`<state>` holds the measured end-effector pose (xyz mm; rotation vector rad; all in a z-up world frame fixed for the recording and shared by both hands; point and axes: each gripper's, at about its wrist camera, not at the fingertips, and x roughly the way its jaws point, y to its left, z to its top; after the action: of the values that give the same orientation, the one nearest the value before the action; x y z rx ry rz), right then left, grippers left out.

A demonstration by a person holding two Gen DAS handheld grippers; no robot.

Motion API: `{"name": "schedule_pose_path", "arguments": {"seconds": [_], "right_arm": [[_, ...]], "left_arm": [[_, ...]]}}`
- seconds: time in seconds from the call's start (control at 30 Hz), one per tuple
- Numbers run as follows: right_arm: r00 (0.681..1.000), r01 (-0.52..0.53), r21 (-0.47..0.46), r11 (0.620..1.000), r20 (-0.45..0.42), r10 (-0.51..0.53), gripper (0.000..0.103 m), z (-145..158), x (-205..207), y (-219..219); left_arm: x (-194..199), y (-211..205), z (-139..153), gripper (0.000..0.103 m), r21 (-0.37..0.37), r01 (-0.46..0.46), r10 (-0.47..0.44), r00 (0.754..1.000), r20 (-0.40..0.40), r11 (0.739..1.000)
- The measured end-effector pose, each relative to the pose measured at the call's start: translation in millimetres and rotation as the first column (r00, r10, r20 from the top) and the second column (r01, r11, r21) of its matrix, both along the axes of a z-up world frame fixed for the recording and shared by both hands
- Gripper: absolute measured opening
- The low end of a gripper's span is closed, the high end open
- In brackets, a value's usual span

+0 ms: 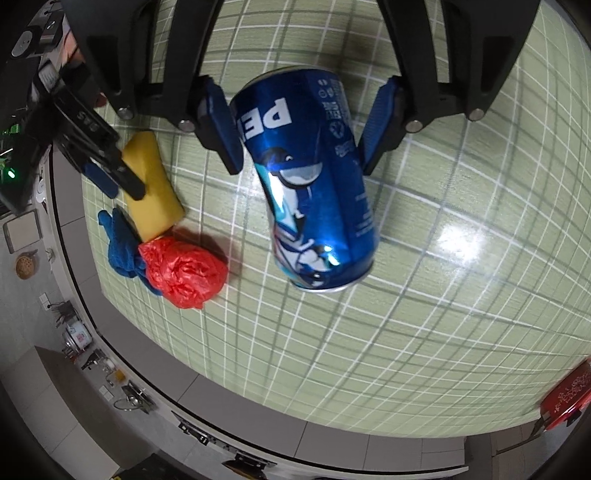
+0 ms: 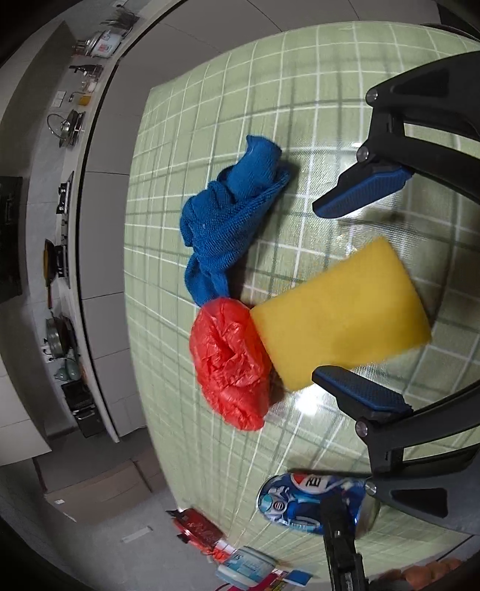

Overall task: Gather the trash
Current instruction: 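Grasp the blue Pepsi can with the left tool while the right tool grasps the yellow sponge, then carry the Pepsi can and yellow sponge over the black bucket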

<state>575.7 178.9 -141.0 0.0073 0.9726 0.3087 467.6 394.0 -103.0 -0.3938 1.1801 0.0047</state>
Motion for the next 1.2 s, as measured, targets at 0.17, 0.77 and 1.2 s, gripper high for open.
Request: {"name": "schedule_pose_path", "arguments": {"seconds": [0.17, 0.77, 1.2], "right_arm": [[0.999, -0.037, 0.033, 0.999, -0.035, 0.038, 0.084, -11, 4, 3], [0.989, -0.150, 0.145, 0.978, 0.008, 0.150, 0.022, 9, -49, -19], [0.968, 0.236, 0.139, 0.962, 0.054, -0.246, 0.022, 48, -188, -167]], "left_arm": [[-5, -1, 2, 0.056, -0.004, 0.009, -0.009, 1.000, 0.016, 1.000], [-48, -39, 24, 0.053, -0.039, -0.021, 0.026, 0.993, 0.115, 0.999], [-83, -182, 40, 0.053, -0.110, 0.383, -0.356, 0.912, 0.205, 0.917]]}}
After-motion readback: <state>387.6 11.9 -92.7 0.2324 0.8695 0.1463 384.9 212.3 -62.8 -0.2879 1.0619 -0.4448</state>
